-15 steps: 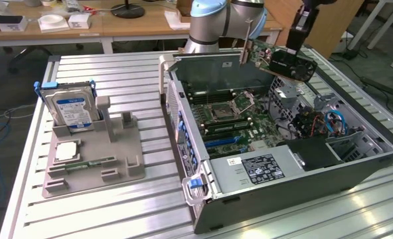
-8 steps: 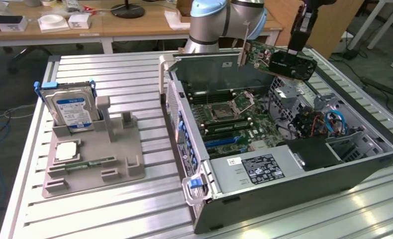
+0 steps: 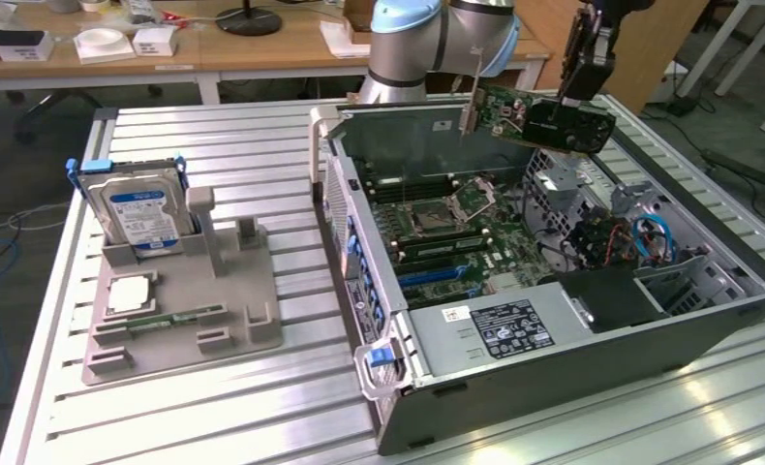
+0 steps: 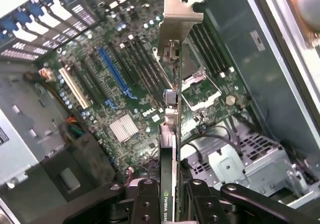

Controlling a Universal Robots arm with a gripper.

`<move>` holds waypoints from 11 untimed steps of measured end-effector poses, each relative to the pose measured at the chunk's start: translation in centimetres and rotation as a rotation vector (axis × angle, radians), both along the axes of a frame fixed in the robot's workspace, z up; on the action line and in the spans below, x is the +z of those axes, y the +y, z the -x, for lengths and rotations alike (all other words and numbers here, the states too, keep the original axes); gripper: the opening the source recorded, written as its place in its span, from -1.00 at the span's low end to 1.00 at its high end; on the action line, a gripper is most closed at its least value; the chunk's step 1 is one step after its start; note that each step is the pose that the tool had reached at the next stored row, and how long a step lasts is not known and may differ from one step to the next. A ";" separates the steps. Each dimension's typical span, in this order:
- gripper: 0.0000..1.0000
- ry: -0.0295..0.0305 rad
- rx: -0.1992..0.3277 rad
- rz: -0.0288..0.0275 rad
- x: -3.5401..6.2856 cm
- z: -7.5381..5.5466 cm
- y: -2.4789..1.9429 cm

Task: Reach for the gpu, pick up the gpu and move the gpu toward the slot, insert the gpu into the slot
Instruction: 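Insert the gpu into the slot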

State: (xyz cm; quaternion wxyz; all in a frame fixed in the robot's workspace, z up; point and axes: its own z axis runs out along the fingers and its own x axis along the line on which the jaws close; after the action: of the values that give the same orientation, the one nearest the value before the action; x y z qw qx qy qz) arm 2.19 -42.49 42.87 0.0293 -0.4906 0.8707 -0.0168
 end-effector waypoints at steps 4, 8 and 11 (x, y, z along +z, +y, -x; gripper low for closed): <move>-0.49 0.0000 0.070 0.0000 -0.05 0.0 0.00; -0.49 0.0000 0.135 0.0000 -0.09 0.0 0.00; -0.49 0.0000 0.181 0.0000 -0.12 0.0 0.00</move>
State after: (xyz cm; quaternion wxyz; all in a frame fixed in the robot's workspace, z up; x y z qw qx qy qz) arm 2.16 -42.49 42.75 0.0307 -0.5675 0.8227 -0.0141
